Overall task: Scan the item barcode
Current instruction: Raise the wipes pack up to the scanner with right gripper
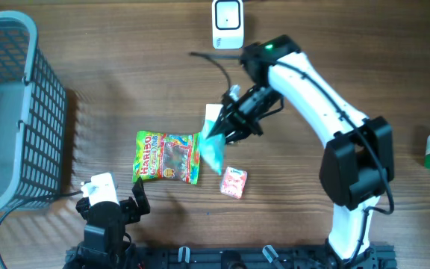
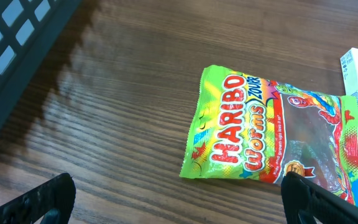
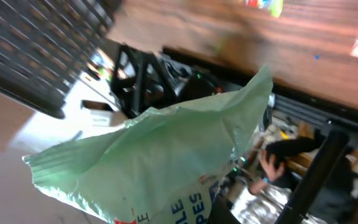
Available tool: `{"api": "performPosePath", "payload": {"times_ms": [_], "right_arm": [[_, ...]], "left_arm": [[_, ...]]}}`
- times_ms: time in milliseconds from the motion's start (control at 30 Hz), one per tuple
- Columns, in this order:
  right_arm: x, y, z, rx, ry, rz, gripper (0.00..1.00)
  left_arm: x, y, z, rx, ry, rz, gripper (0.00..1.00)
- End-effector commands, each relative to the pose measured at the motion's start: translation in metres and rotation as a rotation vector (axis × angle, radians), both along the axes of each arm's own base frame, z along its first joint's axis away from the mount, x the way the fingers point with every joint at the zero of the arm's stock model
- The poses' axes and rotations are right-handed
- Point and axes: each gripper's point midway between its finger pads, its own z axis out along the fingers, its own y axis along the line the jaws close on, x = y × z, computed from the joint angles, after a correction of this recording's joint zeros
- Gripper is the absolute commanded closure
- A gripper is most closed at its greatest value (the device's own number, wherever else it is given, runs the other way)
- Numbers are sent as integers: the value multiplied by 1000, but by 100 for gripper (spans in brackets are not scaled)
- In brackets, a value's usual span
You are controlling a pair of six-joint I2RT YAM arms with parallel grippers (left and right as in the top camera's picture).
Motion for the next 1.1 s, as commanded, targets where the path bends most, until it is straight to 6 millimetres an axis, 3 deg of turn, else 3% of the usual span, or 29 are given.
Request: {"api": "performPosePath", "payload": {"times_ms": [0,67,100,133,200,267,333,400,467,600,733,967,1067], "right_arm": [[38,-32,-6,-61,-105,-93,96],[71,-69,-41,-268,-271,-110,96],[79,-75,-46,-319,-270,-150,96],[83,-78,-47,-331,-272,-169,96],[97,-64,-39,-218,-339,-179,96],[113,-27,-9,90,-524,-113,96],[112,-1,28,404,-677,-40,96],[105,16,71,749,-878,51,96],[97,24,100,1007,-1075,131,96],[90,46,118,1245,-1489,324,95],[83,64,129,1379,-1754,452,96],[80,68,128,1400,-1782,470,95],[85,60,124,1323,-1624,402,96]], "left_arm": [[0,-1,2,-7,-9,-5,0],[0,-1,2,-7,-9,-5,0],[0,-1,2,-7,-9,-5,0],[0,-1,2,-7,-9,-5,0],[0,-1,2,-7,-9,-5,0],[0,-1,2,-7,-9,-5,0],[0,-1,2,-7,-9,-5,0],[0,-1,2,-7,-9,-5,0],[0,-1,2,-7,-9,-5,0],[0,-1,2,-7,-9,-5,0],[0,-1,2,-7,-9,-5,0],[0,-1,2,-7,-9,-5,0],[0,-1,2,-7,-9,-5,0]]}}
